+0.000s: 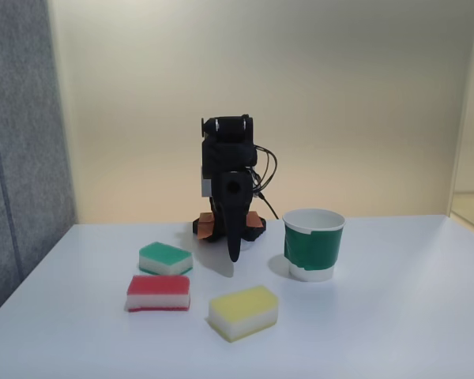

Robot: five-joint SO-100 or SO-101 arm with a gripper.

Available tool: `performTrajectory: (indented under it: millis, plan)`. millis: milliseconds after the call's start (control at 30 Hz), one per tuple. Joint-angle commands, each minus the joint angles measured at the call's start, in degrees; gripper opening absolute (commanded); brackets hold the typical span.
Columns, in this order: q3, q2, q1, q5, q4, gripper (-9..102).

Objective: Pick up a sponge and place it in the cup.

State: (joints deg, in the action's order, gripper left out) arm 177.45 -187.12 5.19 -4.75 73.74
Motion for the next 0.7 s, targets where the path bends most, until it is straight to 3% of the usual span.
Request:
performTrajectory:
  millis: [0, 667]
  plan:
    - [-1.1, 0.1, 2.6, 0.8, 3.3, 0]
    - [-8.8, 1.5, 3.8, 4.7, 6.2, 0]
